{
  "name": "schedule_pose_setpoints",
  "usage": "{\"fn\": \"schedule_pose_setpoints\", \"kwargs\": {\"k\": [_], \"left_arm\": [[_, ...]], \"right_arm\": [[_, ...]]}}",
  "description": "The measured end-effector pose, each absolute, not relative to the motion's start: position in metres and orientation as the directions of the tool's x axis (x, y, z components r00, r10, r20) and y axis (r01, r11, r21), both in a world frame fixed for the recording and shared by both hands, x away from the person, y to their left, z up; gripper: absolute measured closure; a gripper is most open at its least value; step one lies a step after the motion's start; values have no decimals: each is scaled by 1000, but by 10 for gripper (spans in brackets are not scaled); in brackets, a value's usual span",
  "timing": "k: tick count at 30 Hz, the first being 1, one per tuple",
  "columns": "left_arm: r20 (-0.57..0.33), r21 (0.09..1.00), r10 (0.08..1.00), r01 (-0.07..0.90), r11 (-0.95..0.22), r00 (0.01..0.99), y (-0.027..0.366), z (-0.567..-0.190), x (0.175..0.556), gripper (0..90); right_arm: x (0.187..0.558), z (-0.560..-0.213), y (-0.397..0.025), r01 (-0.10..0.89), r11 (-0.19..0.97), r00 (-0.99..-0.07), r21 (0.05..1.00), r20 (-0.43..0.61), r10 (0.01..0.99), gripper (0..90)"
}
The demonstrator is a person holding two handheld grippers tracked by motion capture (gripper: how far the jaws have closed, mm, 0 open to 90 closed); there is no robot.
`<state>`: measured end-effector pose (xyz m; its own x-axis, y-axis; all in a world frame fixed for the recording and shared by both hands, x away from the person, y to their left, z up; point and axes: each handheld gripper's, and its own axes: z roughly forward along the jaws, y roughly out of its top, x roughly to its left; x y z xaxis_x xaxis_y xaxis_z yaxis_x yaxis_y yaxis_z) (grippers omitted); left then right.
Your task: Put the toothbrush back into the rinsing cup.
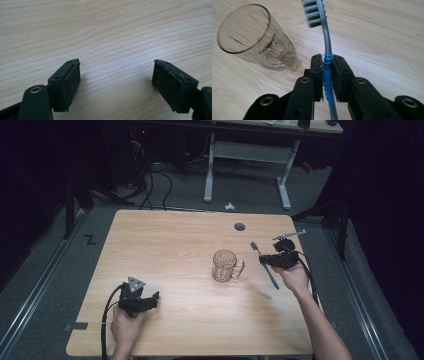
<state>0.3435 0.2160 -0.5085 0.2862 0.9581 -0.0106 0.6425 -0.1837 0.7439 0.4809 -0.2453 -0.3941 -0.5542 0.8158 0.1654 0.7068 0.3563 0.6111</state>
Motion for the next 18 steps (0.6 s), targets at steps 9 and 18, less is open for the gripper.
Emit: {"fn": "schedule_pose_setpoints", "kwargs": {"k": [9, 18], "left_arm": [[-10, 744, 958, 642, -184, 286, 216, -508, 344, 231], [-11, 744, 958, 643, -183, 286, 216, -509, 344, 231]], "right_arm": [[471, -385, -244, 681, 315, -592, 661, 244, 769, 797], [465, -381, -241, 651, 305, -618, 695, 251, 745, 797]]}}
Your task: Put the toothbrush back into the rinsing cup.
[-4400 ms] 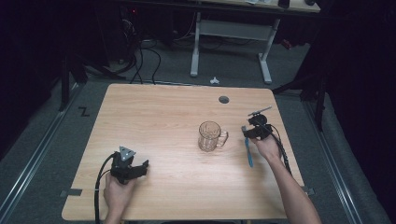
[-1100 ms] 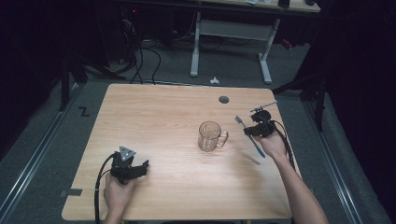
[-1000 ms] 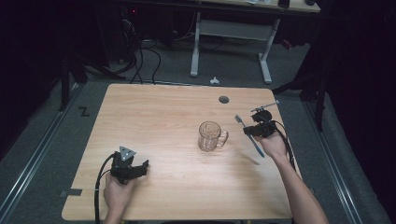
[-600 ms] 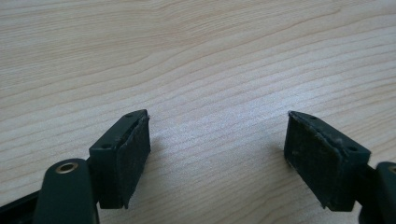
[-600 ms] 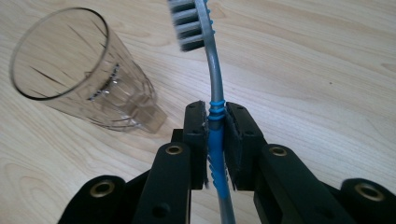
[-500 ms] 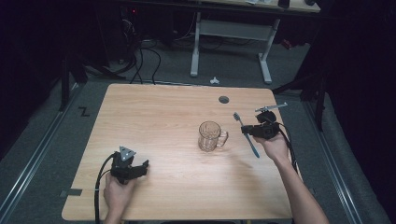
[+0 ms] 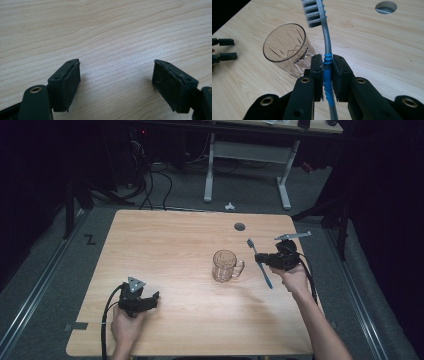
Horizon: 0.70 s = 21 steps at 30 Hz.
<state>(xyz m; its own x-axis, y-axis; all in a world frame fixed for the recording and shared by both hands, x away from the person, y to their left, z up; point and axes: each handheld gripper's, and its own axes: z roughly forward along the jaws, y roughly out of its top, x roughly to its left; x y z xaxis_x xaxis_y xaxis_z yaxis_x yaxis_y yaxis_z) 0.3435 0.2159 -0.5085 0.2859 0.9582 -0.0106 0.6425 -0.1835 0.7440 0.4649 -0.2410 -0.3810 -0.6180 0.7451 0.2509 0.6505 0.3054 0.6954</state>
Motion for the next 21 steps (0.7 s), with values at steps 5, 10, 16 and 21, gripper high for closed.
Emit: {"fn": "schedule_pose_setpoints", "kwargs": {"k": [5, 10, 16, 21], "left_arm": [[-10, 744, 958, 642, -184, 286, 216, -509, 344, 231], [-10, 744, 958, 642, -184, 286, 216, -509, 344, 231], [-10, 744, 958, 642, -184, 286, 216, -509, 344, 231], [-10, 744, 958, 643, -183, 285, 216, -509, 344, 231]], "right_arm": [[462, -377, -239, 626, 294, -636, 722, 256, 728, 797], [460, -372, -238, 602, 281, -655, 747, 261, 710, 796], [458, -367, -235, 576, 269, -674, 772, 262, 690, 795], [459, -367, -233, 567, 249, -679, 785, 275, 680, 794]]}}
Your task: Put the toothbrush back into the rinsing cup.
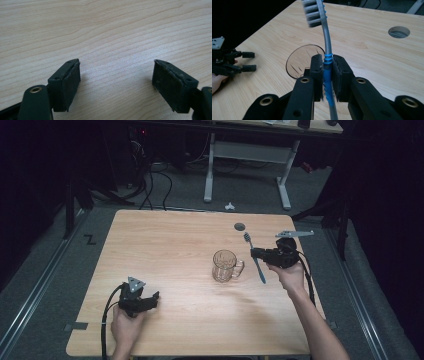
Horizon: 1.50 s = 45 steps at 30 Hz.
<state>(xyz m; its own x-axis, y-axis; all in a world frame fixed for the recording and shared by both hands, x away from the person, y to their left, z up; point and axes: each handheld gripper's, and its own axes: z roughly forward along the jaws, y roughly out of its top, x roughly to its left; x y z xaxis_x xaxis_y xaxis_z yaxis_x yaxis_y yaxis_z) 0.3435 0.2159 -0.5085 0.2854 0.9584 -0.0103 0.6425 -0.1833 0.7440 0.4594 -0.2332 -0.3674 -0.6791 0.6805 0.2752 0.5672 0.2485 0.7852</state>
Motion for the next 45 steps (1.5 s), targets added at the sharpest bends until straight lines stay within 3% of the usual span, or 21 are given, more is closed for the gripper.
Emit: {"fn": "schedule_pose_setpoints", "kwargs": {"k": [45], "left_arm": [[-10, 743, 957, 643, -186, 289, 216, -508, 344, 232]], "right_arm": [[476, -351, -204, 475, 181, -719, 861, 262, 644, 797]]}}
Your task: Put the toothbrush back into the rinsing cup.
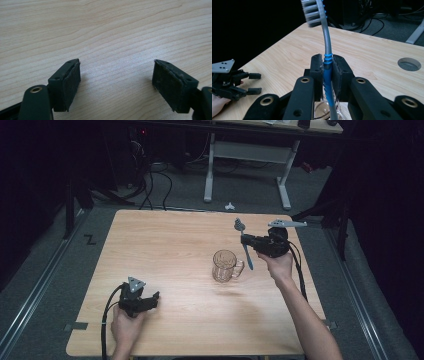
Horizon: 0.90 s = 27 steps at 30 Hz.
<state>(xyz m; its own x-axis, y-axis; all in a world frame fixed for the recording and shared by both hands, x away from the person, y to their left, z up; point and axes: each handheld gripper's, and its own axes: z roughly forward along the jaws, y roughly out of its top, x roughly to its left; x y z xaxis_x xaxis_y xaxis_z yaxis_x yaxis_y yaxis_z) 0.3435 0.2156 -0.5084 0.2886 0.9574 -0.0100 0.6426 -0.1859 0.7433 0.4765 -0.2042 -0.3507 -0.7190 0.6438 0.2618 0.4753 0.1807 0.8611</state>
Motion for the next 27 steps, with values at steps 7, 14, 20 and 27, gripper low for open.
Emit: {"fn": "schedule_pose_setpoints", "kwargs": {"k": [7, 14, 20, 27], "left_arm": [[-10, 744, 958, 642, -186, 288, 216, -508, 344, 232], [-10, 744, 957, 642, -186, 288, 216, -508, 344, 232], [-10, 744, 958, 642, -185, 288, 216, -509, 344, 232], [-10, 744, 958, 642, -185, 288, 216, -509, 344, 232]], "right_arm": [[479, -349, -202, 464, 170, -724, 869, 262, 638, 797], [482, -348, -196, 453, 166, -728, 876, 257, 635, 796], [485, -353, -192, 453, 157, -725, 877, 260, 638, 796], [488, -357, -186, 445, 153, -730, 882, 258, 633, 796]]}}
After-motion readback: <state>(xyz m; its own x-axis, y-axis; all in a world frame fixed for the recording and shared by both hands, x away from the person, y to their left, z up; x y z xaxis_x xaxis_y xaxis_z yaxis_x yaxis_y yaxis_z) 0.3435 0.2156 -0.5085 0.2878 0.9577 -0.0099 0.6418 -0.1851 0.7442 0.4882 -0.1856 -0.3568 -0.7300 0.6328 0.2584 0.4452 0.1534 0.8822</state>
